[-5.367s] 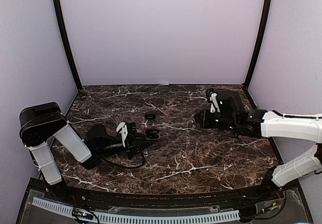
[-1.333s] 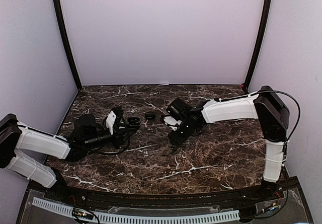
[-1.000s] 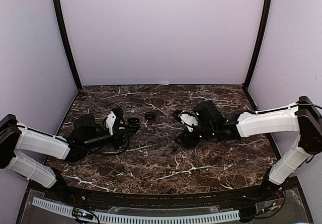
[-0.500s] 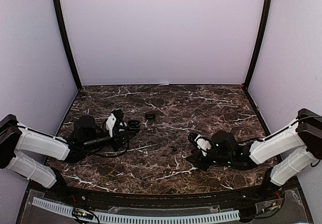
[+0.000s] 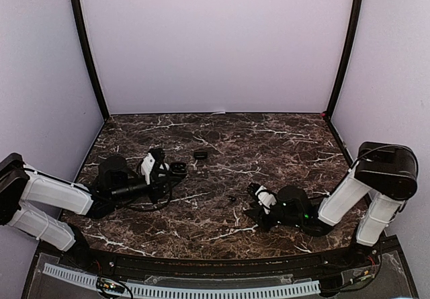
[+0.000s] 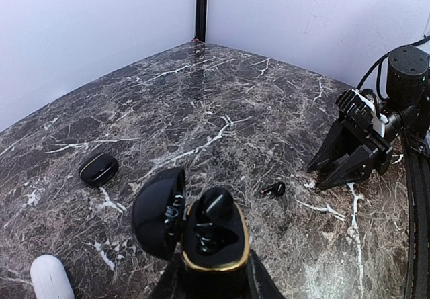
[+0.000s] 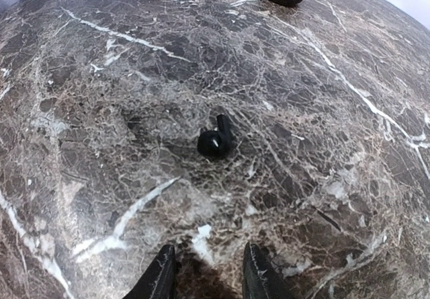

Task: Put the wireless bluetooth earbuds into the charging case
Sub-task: Pick up the left earbud from the center of the board.

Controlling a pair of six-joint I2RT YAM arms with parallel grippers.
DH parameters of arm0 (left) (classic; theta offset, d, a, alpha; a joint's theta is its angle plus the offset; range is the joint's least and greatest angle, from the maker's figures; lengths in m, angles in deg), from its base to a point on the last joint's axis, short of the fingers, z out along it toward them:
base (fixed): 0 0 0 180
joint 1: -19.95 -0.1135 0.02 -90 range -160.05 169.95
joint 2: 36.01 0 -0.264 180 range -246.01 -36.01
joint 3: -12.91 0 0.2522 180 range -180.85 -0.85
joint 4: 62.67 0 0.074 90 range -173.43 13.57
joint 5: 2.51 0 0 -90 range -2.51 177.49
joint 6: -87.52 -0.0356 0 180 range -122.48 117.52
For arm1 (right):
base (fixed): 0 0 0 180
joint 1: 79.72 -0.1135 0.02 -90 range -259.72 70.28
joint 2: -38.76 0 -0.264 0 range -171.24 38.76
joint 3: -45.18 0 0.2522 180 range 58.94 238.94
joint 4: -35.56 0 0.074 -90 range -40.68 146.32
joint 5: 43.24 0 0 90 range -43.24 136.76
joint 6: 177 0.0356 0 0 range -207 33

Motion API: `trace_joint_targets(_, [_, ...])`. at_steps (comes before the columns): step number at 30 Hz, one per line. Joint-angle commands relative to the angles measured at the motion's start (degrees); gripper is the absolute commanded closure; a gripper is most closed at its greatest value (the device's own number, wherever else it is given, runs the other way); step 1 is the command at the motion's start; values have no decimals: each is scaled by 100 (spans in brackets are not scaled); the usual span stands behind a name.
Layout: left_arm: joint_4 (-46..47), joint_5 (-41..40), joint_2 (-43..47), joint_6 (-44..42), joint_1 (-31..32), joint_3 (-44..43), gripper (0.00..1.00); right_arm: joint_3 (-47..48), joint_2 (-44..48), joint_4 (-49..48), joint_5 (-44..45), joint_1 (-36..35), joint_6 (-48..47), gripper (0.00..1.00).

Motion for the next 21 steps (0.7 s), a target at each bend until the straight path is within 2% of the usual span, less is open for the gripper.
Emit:
trace_joint_targets(1, [124, 25, 162, -56, -18, 58, 90, 120, -481, -721, 147, -58, -66, 67])
trace_joint_targets(21, [260, -27, 110, 14, -19, 149, 90, 649, -1348, -921, 139, -28, -317, 68])
